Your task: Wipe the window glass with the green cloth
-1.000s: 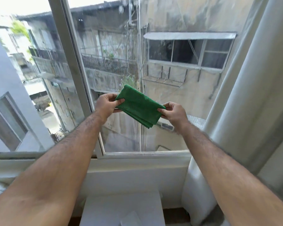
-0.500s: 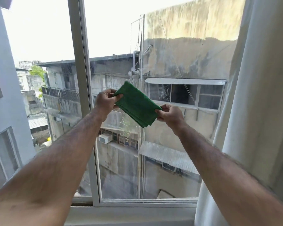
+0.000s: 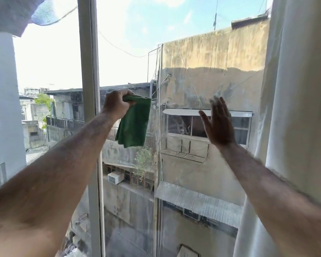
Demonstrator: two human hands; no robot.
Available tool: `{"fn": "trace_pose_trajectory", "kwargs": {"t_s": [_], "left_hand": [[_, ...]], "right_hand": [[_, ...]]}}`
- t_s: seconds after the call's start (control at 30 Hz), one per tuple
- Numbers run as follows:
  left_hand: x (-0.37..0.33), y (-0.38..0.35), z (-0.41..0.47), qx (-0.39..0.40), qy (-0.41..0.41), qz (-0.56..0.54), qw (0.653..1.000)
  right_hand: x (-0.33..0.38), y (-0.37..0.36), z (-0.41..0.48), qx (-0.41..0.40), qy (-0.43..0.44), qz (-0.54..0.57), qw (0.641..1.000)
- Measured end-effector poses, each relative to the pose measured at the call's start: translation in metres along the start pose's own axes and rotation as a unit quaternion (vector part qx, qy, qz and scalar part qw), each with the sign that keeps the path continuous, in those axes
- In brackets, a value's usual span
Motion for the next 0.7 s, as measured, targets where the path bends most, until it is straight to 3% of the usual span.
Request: {"fn": "trace_pose_trajectory", "kwargs": {"t_s": [0.17, 0.3, 0.5, 0.63, 0.7], "left_hand": [[0.006, -0.014, -0.008, -0.015, -0.065, 0.086, 0.994], [0.012, -0.031, -0.028, -0.113, -0.138, 0.182, 0.967], [0.046, -0.078, -0.079, -0.11, -0.211, 0.205, 0.949], [0.076, -0.097, -0.101, -0.045, -0.282, 0.257, 0.923], [0.077, -0.101, -0.09, -0.052, -0.314, 0.257, 0.913]], "right_hand": [[-0.055, -0.013, 0.012, 0.024, 0.049, -0.069, 0.996], [-0.075, -0.032, 0.005, 0.021, 0.092, -0.076, 0.993], [-0.1, -0.055, -0.002, -0.041, 0.152, -0.137, 0.978], [-0.108, -0.069, -0.007, -0.095, 0.153, -0.139, 0.974], [-0.111, -0.075, -0.01, -0.116, 0.155, -0.137, 0.971]]}}
Point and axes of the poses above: each hand's wrist, its own z-axis towards the middle knuckle, its own y-axis out of the back of the hand, x = y × z, the point moved 1 cm from there along z, towards the middle knuckle, and after that the axes turned 13 degrees about -x, right-handed, at the moved point
